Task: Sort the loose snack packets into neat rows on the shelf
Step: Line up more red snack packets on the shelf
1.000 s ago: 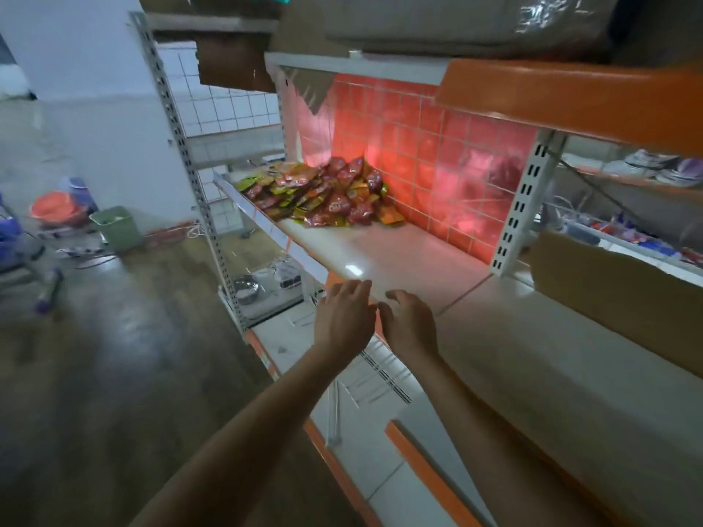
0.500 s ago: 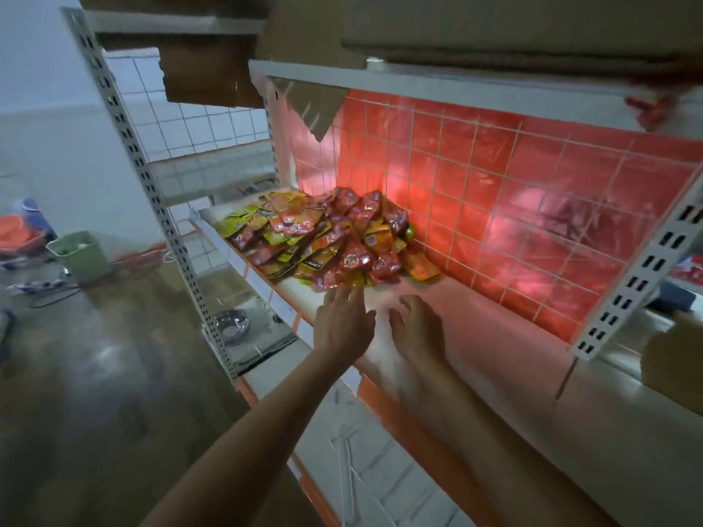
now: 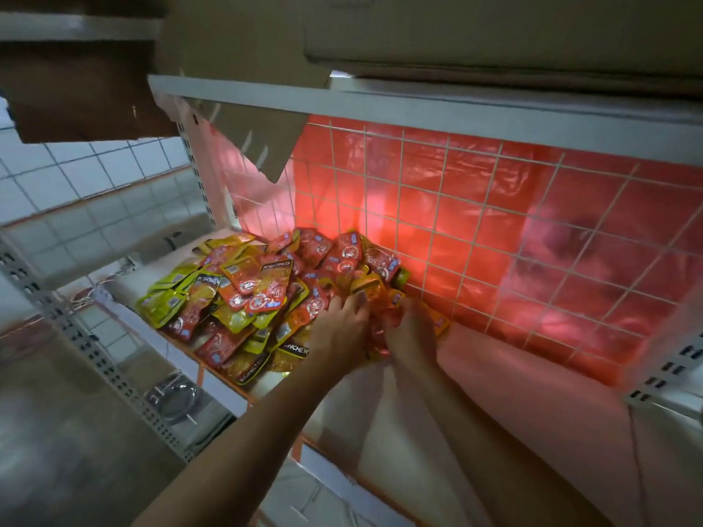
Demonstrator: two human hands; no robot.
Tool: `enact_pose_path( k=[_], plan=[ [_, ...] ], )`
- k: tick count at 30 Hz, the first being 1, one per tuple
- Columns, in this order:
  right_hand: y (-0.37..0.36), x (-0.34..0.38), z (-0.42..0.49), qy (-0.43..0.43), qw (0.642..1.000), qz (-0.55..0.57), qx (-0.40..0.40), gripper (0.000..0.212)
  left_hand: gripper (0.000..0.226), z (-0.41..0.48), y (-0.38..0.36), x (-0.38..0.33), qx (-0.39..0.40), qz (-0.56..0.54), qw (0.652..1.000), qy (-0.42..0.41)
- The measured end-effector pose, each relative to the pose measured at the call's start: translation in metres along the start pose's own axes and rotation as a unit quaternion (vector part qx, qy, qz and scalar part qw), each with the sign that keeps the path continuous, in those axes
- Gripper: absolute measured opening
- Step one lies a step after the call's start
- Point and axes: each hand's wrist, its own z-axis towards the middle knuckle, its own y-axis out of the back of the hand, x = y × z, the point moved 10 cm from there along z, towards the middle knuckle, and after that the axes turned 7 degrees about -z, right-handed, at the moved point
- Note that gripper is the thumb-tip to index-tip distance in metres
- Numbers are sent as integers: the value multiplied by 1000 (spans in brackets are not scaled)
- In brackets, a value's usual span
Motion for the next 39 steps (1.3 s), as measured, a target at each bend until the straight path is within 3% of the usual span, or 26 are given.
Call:
enact_pose_path(
  k=[2, 6, 10, 13, 15, 16, 18, 20, 23, 26, 27, 29, 31, 35, 37, 39],
  plan=[
    [-8, -4, 6, -14, 1000, -10, 14, 41, 101, 5, -6, -1, -3, 7, 999, -40],
    [-13, -9, 13, -27, 999, 24, 14, 43, 79, 0, -3, -5, -72, -3, 991, -114],
    [-13, -7, 13, -13, 997, 74, 14, 43, 67, -3, -4, -6, -93, -4, 985, -147],
    [-9, 1, 10, 29, 994, 109, 17, 49, 61, -2, -10, -8, -53, 7, 987, -151],
    [-10, 3, 8, 50, 992, 108, 27, 58, 74, -1, -13, -12, -18, -9, 986, -166],
    [-9, 5, 7, 61, 993, 100, 32, 53, 77, -1, -11, -15, -12, -5, 984, -177],
    [-10, 3, 5, 72, 993, 86, 41, 33, 63, -1, -1, -23, -22, 8, 980, -199],
    [-6, -7, 4, 48, 990, 124, 44, 24, 43, 0, 9, -30, -24, 0, 979, -204],
    [15, -18, -4, 18, 978, 206, 31, 20, 40, -3, 31, -32, -52, -51, 982, -174],
    [22, -30, -18, -74, 915, 388, 79, 32, 27, -11, 66, -37, -108, -154, 971, -149],
    [23, -32, -23, -96, 887, 441, 97, 29, 20, -13, 77, -40, -139, -181, 962, -152],
    [31, -35, -31, -98, 864, 481, 113, 24, 12, -16, 91, -42, -190, -261, 934, -153],
    [46, -38, -37, -71, 876, 466, 102, 24, 19, -13, 95, -39, -208, -364, 899, -128],
    [83, -68, -48, -67, 934, 351, 3, 16, 19, 5, 75, -40, -145, -523, 837, -68],
    [100, -93, -52, -99, 946, 303, -63, 13, 17, 12, 51, -45, -76, -640, 765, -8],
    [114, -115, -60, -142, 947, 266, -109, 2, 16, 13, 22, -57, -1, -740, 668, 79]
  ],
)
